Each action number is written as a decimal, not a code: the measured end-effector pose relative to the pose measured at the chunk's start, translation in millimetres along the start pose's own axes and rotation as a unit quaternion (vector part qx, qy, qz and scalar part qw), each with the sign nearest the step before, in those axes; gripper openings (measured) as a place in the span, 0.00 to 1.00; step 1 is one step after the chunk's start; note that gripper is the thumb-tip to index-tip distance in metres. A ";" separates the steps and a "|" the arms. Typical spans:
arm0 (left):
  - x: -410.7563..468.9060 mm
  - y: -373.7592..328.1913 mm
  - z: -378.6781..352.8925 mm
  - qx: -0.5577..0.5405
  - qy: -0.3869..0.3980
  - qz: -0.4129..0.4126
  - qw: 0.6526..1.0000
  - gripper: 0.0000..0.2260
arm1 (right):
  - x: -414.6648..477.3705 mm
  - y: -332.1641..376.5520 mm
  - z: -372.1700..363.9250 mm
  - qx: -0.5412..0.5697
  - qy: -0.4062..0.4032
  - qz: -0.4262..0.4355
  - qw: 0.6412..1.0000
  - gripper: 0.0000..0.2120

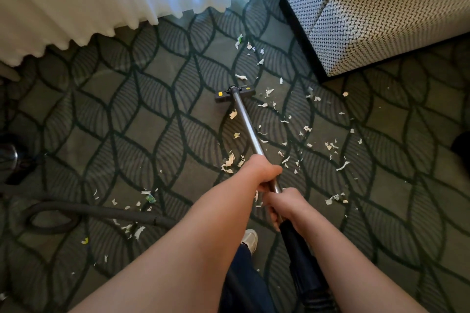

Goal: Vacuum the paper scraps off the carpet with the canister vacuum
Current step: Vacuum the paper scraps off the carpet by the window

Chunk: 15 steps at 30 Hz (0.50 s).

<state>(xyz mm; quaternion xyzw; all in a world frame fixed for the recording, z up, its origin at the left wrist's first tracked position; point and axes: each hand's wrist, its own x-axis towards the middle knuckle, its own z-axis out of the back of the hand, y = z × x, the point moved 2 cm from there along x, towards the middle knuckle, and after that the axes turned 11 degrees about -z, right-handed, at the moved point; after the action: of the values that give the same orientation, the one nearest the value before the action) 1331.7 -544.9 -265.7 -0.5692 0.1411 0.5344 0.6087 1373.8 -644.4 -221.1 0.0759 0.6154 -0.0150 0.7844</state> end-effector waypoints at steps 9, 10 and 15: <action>75.9 -48.3 70.1 0.009 -0.035 -0.042 0.998 0.14 | 26.5 104.0 20.3 0.004 -0.021 0.047 0.999 0.09; 88.9 -54.3 80.2 0.008 -0.033 -0.047 0.998 0.13 | 31.5 118.7 21.7 0.011 -0.023 0.052 0.998 0.09; 154.3 -90.0 137.8 0.022 -0.034 -0.071 0.997 0.15 | 65.4 201.7 30.7 0.042 -0.033 0.070 0.996 0.09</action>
<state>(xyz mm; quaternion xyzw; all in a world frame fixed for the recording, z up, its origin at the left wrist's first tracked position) 1404.5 -333.3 -294.2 -0.5457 0.0909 0.5056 0.6620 1442.8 -444.7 -257.1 0.1511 0.5813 0.0115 0.7994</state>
